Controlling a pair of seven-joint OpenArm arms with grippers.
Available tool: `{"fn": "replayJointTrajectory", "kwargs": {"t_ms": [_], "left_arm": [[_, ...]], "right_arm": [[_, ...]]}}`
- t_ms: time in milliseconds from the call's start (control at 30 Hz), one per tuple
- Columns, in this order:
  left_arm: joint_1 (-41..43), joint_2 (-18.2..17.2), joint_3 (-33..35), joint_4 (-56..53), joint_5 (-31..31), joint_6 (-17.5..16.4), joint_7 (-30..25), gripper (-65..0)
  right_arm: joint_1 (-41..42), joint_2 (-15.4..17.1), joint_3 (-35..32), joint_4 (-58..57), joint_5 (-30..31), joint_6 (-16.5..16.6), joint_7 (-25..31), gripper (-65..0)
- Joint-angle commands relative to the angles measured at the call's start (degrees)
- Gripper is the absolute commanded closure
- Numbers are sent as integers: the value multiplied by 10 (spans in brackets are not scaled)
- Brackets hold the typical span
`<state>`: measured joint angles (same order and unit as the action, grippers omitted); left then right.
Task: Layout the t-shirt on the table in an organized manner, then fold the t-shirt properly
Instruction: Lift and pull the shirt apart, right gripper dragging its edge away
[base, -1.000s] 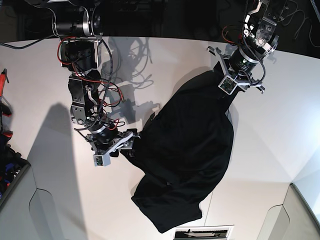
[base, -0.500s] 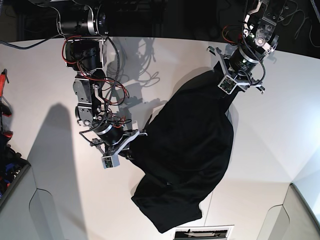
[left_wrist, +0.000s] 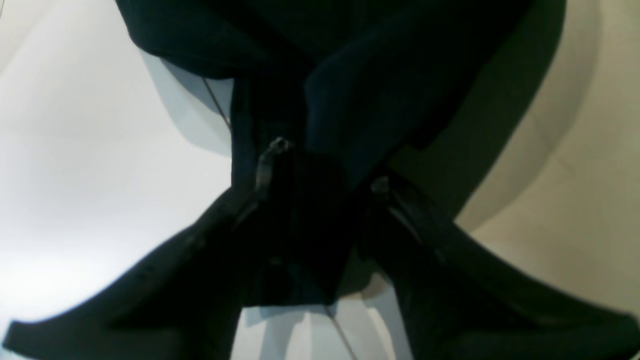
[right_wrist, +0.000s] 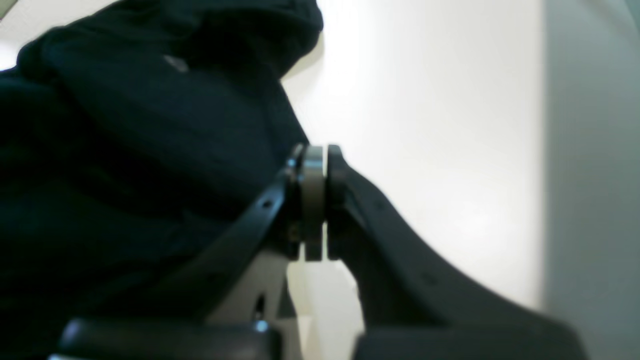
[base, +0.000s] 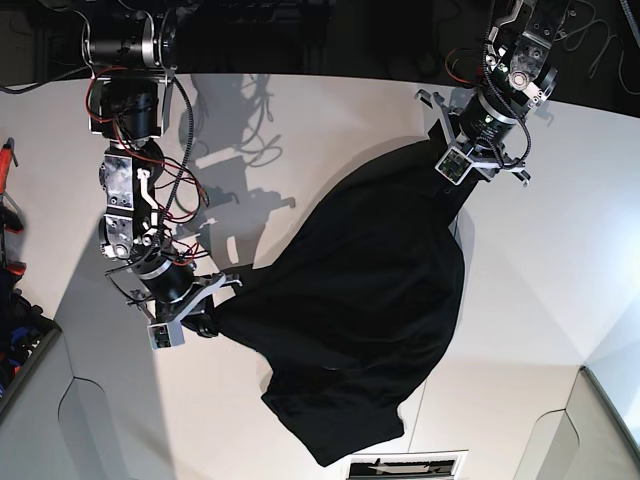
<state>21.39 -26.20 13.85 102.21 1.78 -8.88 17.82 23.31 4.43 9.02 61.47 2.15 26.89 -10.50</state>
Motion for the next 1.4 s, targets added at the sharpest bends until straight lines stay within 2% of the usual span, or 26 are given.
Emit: {"fn": "replayJointTrajectory", "kwargs": {"t_ms": [0, 100, 233, 400, 533, 667, 733, 800, 833, 900, 933, 967, 1033, 1133, 1267, 1367], "left_arm": [[-3, -5, -3, 9, 10, 3, -12, -223], [-3, -5, -3, 9, 20, 24, -7, -223], [-3, -5, -3, 9, 19, 58, -6, -223], [-3, -5, -3, 13, 19, 48, -7, -223], [-3, -5, -3, 16, 19, 37, -6, -223], [-3, -8, -4, 16, 28, 38, -6, -223], [-5, -14, -8, 16, 46, 52, -7, -223], [-7, -23, -8, 16, 67, 95, -21, -223], [-7, -28, -8, 16, 82, 122, -28, -223], [-7, -39, -8, 19, 107, 171, -28, -199], [-7, -45, -8, 23, 113, 185, -28, -158], [-7, -53, -8, 27, 112, 188, -28, -119], [-7, -64, -8, 39, 110, 185, -28, -75], [-3, -72, -8, 62, 100, 162, -25, -71], [-3, -70, -8, 86, 25, 92, -27, -71], [-4, -48, -8, 87, -17, 44, -30, -71]], "right_arm": [[11, 12, 18, 19, 10, -1, 12, 0], [-14, 33, 68, 53, 55, 0, -1, 0], [-70, 55, 128, 124, 130, 2, -68, 0], [-177, 55, 184, 216, 220, 12, -109, 0], [-266, 43, 201, 269, 303, 42, -151, 0], [-338, 11, 199, 306, 389, 59, -199, 0], [-359, -10, 200, 320, 419, 59, -202, 0], [-362, -27, 200, 329, 424, 59, -199, 0], [-360, -31, 202, 333, 424, 59, -196, -74], [-348, -33, 208, 340, 416, 59, -183, -341], [-336, -33, 214, 341, 410, 59, -180, -442], [-322, -31, 220, 342, 406, 59, -180, -457], [-291, -24, 230, 342, 401, 59, -180, -449], [-238, -17, 241, 341, 372, 47, -180, -449], [-162, -10, 227, 309, 300, 25, -175, -449], [-111, -3, 191, 245, 260, 14, -157, -449]]}}
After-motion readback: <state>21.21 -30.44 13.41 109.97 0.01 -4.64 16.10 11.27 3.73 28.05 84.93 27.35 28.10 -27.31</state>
